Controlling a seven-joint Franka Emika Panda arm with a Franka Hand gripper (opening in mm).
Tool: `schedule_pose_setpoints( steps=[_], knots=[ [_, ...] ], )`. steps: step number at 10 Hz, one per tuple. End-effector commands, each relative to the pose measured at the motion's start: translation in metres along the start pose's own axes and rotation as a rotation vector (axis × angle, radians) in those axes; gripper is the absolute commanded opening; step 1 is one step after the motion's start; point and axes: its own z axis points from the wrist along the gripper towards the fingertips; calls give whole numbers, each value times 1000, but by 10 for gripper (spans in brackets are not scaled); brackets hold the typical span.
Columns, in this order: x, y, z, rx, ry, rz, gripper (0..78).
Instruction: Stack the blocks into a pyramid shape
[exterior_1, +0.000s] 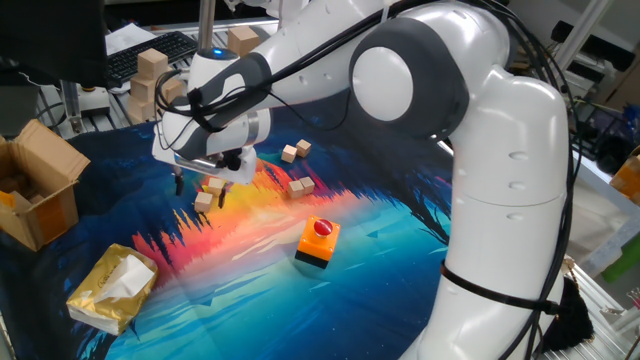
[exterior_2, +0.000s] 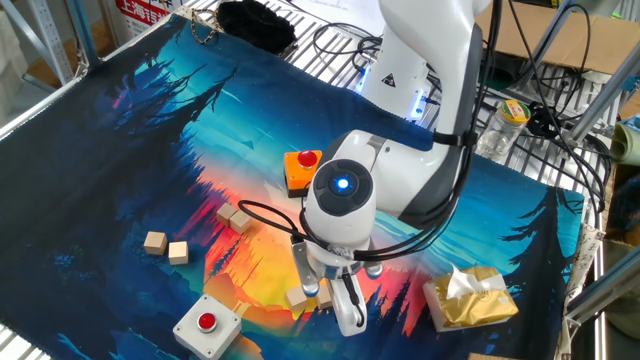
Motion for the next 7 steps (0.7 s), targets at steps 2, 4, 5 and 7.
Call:
schedule_pose_setpoints(
  steps=[2, 4, 5, 7],
  knots=[
    [-3, 0, 1, 0, -26, -13, 772],
    [-3, 0, 2, 0, -29, -16, 772],
    [-3, -1, 6, -3, -35, -16, 772],
    [-2, -3, 8, -6, -38, -18, 772]
  ],
)
